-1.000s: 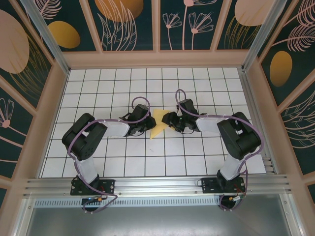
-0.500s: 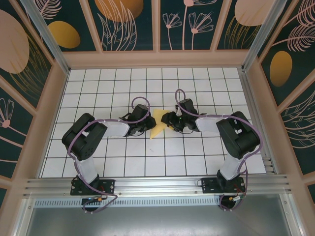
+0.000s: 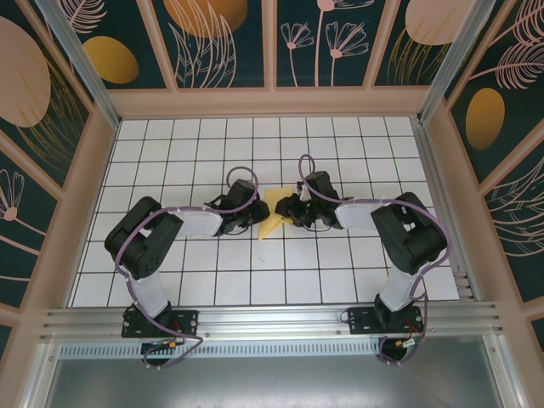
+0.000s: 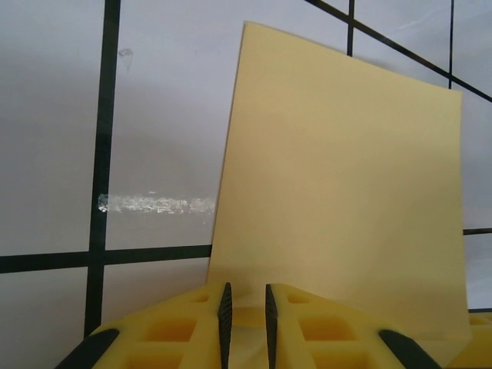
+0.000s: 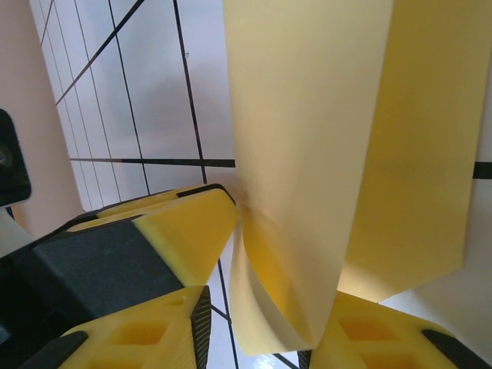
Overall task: Fold a paper plane with a square sheet of paper (pick it up from the middle)
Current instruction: Fourth fold the wing at the center of the table.
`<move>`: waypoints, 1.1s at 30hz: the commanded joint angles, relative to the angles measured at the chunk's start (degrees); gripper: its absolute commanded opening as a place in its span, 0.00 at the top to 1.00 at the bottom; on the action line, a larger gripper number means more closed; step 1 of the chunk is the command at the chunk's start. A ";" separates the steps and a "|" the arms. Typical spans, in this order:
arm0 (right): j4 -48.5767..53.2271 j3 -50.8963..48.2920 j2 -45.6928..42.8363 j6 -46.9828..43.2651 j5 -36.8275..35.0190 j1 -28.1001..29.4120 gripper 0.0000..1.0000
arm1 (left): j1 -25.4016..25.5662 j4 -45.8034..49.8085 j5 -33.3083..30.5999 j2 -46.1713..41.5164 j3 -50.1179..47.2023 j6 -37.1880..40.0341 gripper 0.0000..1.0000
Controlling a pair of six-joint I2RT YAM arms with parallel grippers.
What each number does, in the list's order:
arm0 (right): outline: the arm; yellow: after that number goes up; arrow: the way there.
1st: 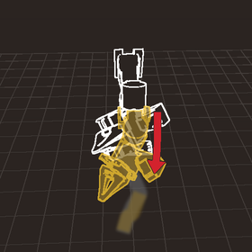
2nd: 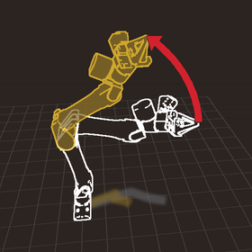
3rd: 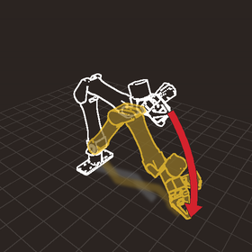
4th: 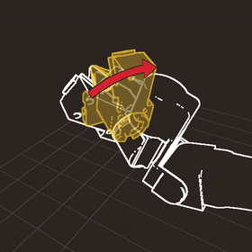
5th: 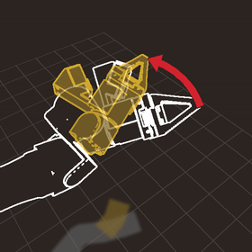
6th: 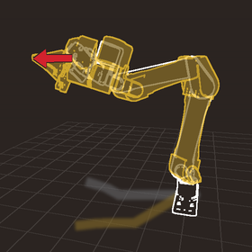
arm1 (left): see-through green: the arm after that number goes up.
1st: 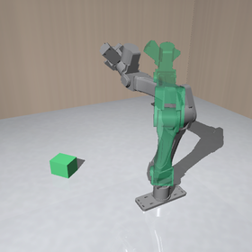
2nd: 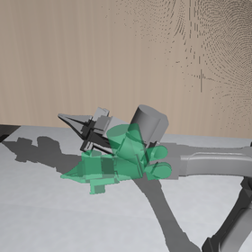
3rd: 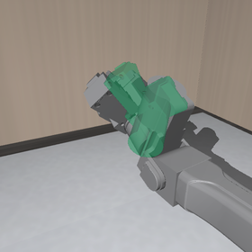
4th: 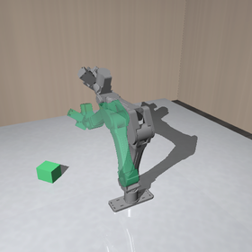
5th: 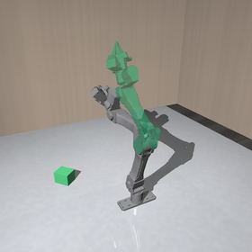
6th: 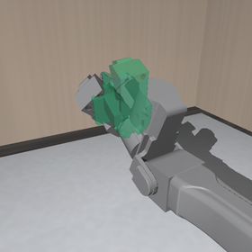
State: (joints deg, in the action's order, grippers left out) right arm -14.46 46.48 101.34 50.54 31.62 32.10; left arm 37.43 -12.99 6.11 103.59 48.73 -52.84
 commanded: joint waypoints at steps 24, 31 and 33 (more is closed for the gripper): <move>15.01 -0.78 -15.48 5.86 -20.35 1.82 1.00 | -1.71 -5.86 -0.76 -18.05 -9.23 8.07 0.29; 15.19 -2.04 -15.76 18.18 -26.65 4.37 1.00 | -1.09 -19.85 2.64 -21.48 -17.01 17.05 0.16; 16.08 -1.07 -14.55 20.60 -27.63 4.42 1.00 | -0.69 -22.92 3.09 -22.27 -18.92 20.27 0.16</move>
State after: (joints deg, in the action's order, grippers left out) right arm -0.71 45.04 85.47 64.75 8.38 36.18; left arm 36.16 -26.59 7.49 83.33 31.79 -39.42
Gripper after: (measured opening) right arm 0.043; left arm 0.844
